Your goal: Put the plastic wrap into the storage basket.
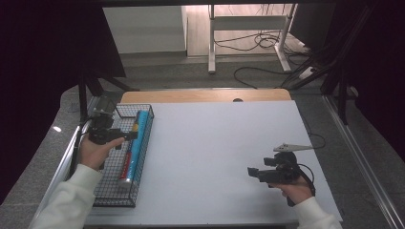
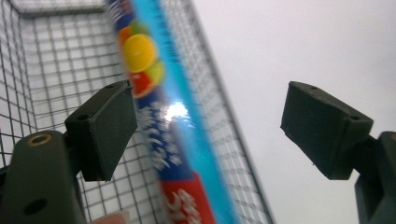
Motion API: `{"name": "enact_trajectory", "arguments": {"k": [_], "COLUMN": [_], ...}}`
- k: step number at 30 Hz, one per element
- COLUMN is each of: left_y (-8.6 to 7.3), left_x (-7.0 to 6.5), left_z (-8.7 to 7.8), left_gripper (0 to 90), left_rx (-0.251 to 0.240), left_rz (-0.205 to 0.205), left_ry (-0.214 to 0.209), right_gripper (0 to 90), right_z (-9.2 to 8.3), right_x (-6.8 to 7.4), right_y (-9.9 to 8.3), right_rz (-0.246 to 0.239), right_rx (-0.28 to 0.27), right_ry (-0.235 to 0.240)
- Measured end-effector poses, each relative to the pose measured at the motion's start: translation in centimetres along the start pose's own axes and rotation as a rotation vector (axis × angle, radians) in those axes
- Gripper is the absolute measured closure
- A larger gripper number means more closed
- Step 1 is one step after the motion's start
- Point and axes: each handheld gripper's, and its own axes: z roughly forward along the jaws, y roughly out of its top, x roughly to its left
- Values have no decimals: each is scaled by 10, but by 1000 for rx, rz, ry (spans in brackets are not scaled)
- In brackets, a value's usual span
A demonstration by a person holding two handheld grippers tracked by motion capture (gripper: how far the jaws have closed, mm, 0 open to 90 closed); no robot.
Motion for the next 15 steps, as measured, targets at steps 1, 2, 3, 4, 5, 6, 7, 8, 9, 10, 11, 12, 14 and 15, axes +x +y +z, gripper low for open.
{"name": "enact_trajectory", "arguments": {"k": [1, 2, 3, 4, 5, 6, 7, 8, 9, 10, 11, 12, 14, 15], "left_y": [-4, -6, -11, -16, -21, -24, -28, -35, -39, -46, -51, -55, -64, -67], "left_x": [-6, -10, -18, -25, -32, -38, -43, -52, -57, -65, -70, -74, -84, -86], "left_z": [-8, -13, -20, -26, -29, -31, -33, -35, -35, -36, -35, -34, -30, -28], "left_gripper": [187, 186, 184, 181, 181, 179, 178, 178, 178, 178, 180, 183, 183, 185], "left_rx": [-15, -17, -24, -35, -39, -34, -32, -31, -26, -12, -6, 5, 9, 12], "left_rz": [28, 47, 73, 95, 118, 138, 157, 186, 207, 237, 251, 264, 278, 286], "left_ry": [-15, -28, -49, -67, -84, -93, -100, -108, -115, -131, -140, -148, -173, -179], "right_gripper": [140, 139, 139, 140, 139, 140, 139, 140, 140, 140, 140, 140, 140, 139], "right_z": [0, 0, 0, 0, -1, -2, -2, -3, -4, -5, -7, -8, -11, -12], "right_x": [0, 1, 1, 1, 1, 1, 1, 0, 0, 0, 0, 0, 2, 4], "right_y": [0, 0, 0, 0, 1, 1, 1, 1, 1, 1, 1, 0, -1, -2], "right_rz": [-3, -8, -9, -10, -11, -12, -13, -11, -13, -14, -19, -30, -57, -70], "right_rx": [-1, -1, -1, -2, -5, -14, -20, -25, -38, -42, -54, -71, -99, -107], "right_ry": [0, 3, 3, 3, -1, -7, -8, -9, -8, -4, 0, -1, -13, -18]}}
